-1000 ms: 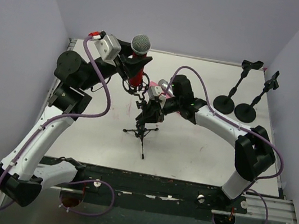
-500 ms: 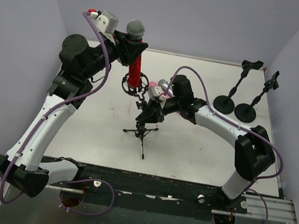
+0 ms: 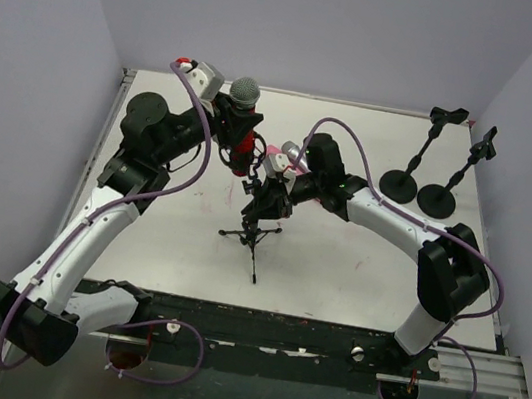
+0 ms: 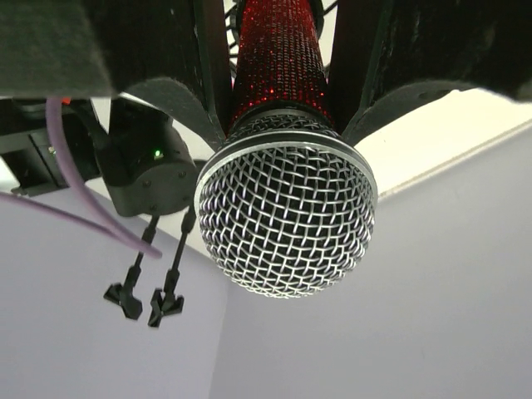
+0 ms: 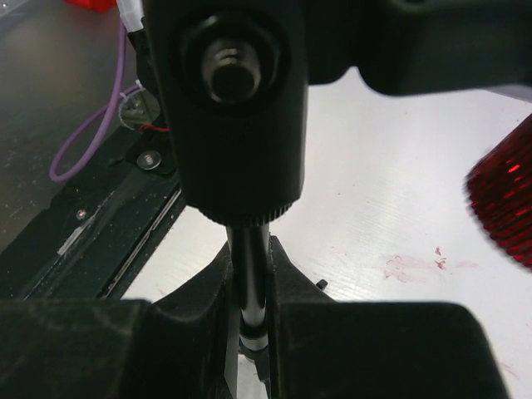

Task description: Attach the microphones to the stand

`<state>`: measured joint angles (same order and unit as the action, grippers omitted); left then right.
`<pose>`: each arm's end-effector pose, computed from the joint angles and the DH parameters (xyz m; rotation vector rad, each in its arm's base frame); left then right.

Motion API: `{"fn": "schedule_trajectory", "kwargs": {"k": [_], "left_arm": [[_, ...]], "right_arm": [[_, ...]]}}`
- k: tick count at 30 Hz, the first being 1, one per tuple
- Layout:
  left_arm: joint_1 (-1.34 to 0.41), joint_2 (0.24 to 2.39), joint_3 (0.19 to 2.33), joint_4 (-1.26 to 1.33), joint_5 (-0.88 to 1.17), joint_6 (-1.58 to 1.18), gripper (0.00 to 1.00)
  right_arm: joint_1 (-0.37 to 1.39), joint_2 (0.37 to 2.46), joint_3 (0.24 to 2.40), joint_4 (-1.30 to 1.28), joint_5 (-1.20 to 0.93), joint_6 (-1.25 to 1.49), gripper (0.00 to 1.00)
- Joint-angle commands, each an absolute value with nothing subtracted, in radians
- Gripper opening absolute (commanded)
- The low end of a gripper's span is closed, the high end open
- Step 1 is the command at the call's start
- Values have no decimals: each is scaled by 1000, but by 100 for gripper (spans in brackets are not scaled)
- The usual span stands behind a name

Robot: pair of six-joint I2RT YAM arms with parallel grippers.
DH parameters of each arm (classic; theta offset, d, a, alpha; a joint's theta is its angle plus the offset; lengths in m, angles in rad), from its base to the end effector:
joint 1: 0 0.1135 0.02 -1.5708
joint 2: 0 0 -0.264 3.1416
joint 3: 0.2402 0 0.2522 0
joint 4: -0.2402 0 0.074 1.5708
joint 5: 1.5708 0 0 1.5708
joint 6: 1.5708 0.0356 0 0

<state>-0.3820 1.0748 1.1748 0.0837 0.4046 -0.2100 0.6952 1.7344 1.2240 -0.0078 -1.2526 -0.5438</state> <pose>0.2147 -0.1014 0.4493 0.4658 1.3693 -0.7682 0.2702 0.2694 0.2645 -1.6606 1.0260 1.3772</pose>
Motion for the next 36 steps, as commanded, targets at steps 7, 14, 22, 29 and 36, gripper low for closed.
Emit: {"fn": "schedule_trajectory", "kwargs": {"k": [7,14,22,29,36], "left_arm": [[-388,1094,1162,-118,456,-149,0],[-388,1055,1003,-29,474,-126,0],[-390,1051,971,-37,463,-130,0],[-390,1008,1003,-28,407,-204,24],[-390,980,1089,-93,413,-252,74]], "right_arm": [[684,1798,1181,-109,-1212,-591,8],[686,1804,1183,-115,-1215,-591,8],[686,1810,1184,-120,-1213,-587,8],[686,1815,1200,-135,-1216,-581,20],[686,1806,1210,-149,-1221,-568,41]]}}
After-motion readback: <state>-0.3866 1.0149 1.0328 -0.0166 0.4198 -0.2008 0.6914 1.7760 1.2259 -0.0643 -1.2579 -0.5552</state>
